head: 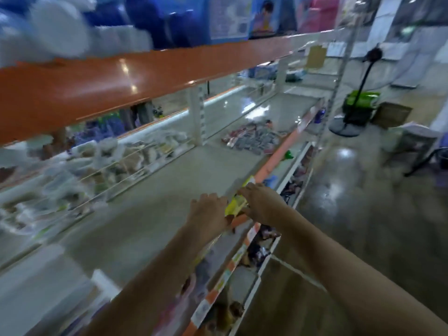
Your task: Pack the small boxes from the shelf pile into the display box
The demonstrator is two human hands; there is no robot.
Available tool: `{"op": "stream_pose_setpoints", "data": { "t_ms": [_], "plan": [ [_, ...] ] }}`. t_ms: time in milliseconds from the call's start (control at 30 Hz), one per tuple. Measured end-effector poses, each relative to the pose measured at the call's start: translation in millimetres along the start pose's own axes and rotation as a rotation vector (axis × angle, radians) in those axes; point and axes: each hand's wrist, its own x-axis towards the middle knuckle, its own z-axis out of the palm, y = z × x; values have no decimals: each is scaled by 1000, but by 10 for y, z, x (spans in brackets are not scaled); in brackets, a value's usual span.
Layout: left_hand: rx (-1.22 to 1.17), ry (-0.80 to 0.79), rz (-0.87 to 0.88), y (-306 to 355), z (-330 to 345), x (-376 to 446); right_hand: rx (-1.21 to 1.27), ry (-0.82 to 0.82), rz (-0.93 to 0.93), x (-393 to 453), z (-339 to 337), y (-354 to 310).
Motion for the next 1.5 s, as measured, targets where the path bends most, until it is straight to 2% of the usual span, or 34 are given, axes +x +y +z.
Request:
{"op": "stream_pose_setpoints", "data": {
  "t_ms": [200, 333, 567, 767, 1000, 1500],
  "plan": [
    [-72, -29, 36, 602, 27, 939, 140, -26, 82, 247, 53, 1000],
    [-30, -20, 91, 800, 136, 1606, 176, -42, 136, 498, 148, 1541],
    [-104, 32, 110, 844, 223, 2942, 263, 22, 242, 1328, 195, 2372],
    [-67, 99, 98, 739, 199, 3816, 253, 65, 270, 2109, 165, 2654],
    [-51, 148, 27, 731, 248, 4371, 60, 46, 245, 2605, 404, 2835],
    [-158, 177, -167, 900, 422, 4603, 344, 97, -9, 2901, 530, 3437]
  ]
}}
